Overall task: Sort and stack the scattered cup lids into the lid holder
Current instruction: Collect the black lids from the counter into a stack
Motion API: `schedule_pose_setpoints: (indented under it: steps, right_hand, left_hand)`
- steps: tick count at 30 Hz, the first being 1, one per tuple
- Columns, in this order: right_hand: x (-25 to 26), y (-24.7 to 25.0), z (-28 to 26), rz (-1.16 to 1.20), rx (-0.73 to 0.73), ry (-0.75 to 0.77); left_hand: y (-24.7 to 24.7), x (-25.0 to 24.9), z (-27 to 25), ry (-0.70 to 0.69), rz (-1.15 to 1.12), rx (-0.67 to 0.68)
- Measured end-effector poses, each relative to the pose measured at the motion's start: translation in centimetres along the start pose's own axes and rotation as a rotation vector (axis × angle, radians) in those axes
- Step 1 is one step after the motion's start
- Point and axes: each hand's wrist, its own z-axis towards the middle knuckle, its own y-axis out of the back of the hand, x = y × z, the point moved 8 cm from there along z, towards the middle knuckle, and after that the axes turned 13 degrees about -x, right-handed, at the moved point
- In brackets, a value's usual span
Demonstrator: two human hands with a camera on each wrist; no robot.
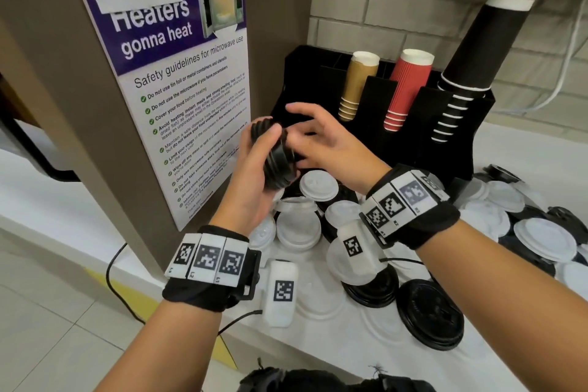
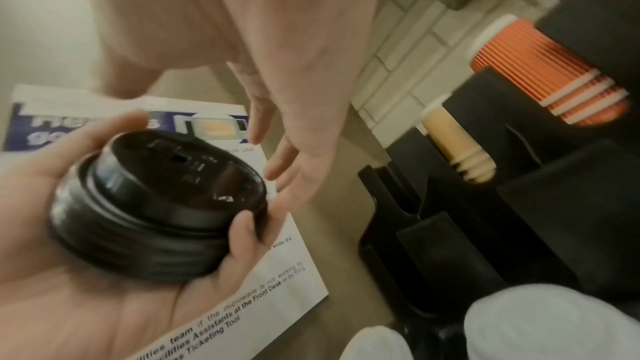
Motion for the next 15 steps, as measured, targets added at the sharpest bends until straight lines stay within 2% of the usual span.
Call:
schedule_pose_setpoints:
  steps: [2,3,4,7,9,12,15]
  right_hand:
    - [-1.1,0.1,0.7,-0.068,-0.066,-0.076]
    - [-1.3,-0.5,1.0,-0.217,-0.030,-0.039]
    - [-1.6,-1.9,0.9,-0.398,0.078,0.048]
    - [-3.8,-8.0,-1.0,-0.893,0.537,0.310]
    - [-5.8,-10.6,-1.8,-1.158,0.671,0.363]
    - [-7.6,-12.7,-2.1,-1.323,0.759,0.401]
    - [-7.9,-12.7,-2.0,-1.291,0.696,0.389]
  left_hand:
    - [0.5,-1.3,0.4,-0.044,-0.012,-0.028]
    - [0.7,-2.1,0.6,-0.062,-0.027,-0.039]
    - [0.9,-2.9,0.7,-0.079,-0.041,-0.045]
    - [0.8,-4.7,0.9,-0.128,-0.057,-0.025]
    - [0.6,-5.3,0.8,-0.147,-0.049,-0.006]
    - [0.5,-5.5,0.4,-0.156,-0.030,0.004]
    - [0.6,-5.4,0.0,-0.157,-0.028,0.010]
